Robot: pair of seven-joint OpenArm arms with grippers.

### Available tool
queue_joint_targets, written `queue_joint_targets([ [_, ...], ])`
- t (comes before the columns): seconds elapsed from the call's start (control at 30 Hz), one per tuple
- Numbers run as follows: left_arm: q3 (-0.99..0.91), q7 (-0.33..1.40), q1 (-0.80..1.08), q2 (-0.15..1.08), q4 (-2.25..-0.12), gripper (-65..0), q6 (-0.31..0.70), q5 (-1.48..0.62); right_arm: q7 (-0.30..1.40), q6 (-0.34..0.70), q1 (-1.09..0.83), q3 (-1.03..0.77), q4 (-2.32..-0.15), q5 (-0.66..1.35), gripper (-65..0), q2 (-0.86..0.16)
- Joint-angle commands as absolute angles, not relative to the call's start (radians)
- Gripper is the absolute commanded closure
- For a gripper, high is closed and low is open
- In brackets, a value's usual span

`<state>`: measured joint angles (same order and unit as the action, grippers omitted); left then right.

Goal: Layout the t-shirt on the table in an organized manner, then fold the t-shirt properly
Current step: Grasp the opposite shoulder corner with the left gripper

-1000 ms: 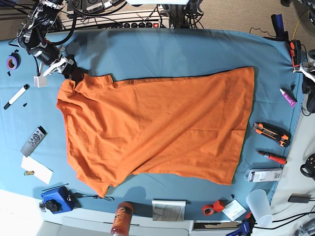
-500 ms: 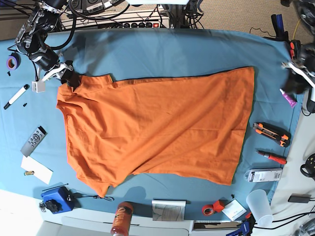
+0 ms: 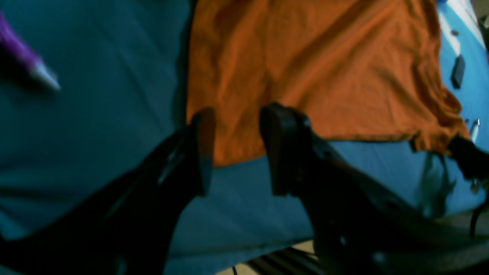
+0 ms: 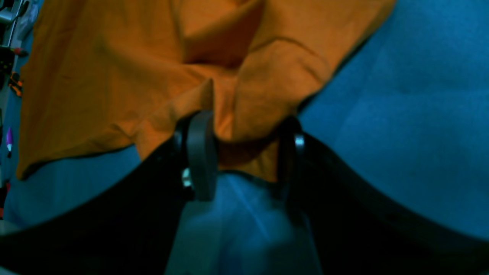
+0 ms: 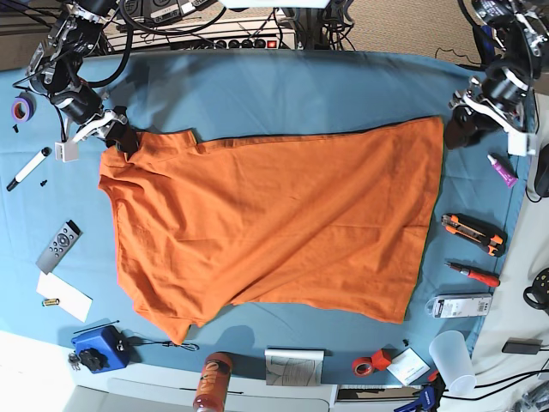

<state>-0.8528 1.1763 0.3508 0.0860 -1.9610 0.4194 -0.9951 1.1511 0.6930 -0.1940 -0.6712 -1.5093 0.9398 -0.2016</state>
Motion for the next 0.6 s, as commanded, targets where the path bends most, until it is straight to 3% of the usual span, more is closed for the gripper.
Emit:
queue_joint_targets([
  [0.0,-0.849,1.146,0.349,0.097,-1.945,-24.1,0.404,-1.004,1.131,0.698,-0.185,-0.675,-1.523,0.960,-24.5,-0.219],
  [0.3,-0.813,1.100,0.276,0.097,-1.706,-24.1,0.385,-0.930,1.133,0.698,-0.185,-0.675,-1.523,0.960,-24.5,-0.231],
  [0.57,-0.813,1.143,0.266,0.097,-1.663,-24.1,0.386,-0.943,1.132,0.698,-0.179,-0.675,-1.523,0.960,-24.5,-0.249],
])
